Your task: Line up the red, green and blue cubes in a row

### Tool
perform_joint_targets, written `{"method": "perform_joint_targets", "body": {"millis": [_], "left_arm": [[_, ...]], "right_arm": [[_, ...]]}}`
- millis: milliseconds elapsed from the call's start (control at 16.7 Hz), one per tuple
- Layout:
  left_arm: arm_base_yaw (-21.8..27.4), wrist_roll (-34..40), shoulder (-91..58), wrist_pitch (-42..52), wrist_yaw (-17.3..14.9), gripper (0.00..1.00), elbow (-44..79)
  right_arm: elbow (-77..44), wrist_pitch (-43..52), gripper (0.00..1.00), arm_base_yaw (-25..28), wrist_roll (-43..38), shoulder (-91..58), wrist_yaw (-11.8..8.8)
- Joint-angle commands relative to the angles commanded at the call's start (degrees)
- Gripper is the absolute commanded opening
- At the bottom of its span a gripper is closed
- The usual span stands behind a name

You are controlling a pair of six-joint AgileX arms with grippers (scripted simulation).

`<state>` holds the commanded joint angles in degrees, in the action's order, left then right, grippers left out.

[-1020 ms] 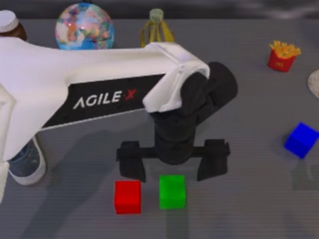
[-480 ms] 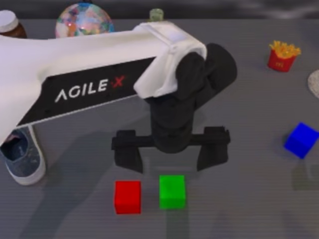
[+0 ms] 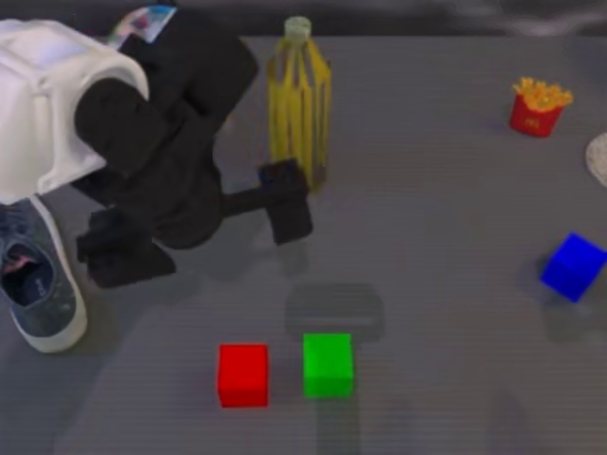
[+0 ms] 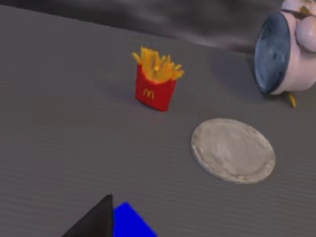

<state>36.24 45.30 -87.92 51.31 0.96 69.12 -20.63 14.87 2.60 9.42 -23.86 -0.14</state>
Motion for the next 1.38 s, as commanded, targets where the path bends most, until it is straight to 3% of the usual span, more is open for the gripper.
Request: {"method": "perform_joint_targets", "body": {"millis": [300,780,1080,1380], "left_arm": [[-12.8,-9.4,28.8,-14.4,0.4,1.00,-23.6],[-30.4,-31.9,69.8,-37.8,0.1,1.00,-57.4],[-36.2,-42.7,84.2,-48.6,-0.7,1.00,-67.2],[-37.4,-45.3,87.9,-51.3,-1.0,1.00,-69.1]], "right_arm": [[-19.6,15.4,1.00,1.8,9.5,-29.5,0.1],[-48.2,38.0,1.00,4.6,23.4,-69.2,0.2],[-59.8,45.9,1.00,5.6,28.7,-83.8,0.2],[-62.5,47.6,1.00,5.9,29.9,-86.8,0.2]]}}
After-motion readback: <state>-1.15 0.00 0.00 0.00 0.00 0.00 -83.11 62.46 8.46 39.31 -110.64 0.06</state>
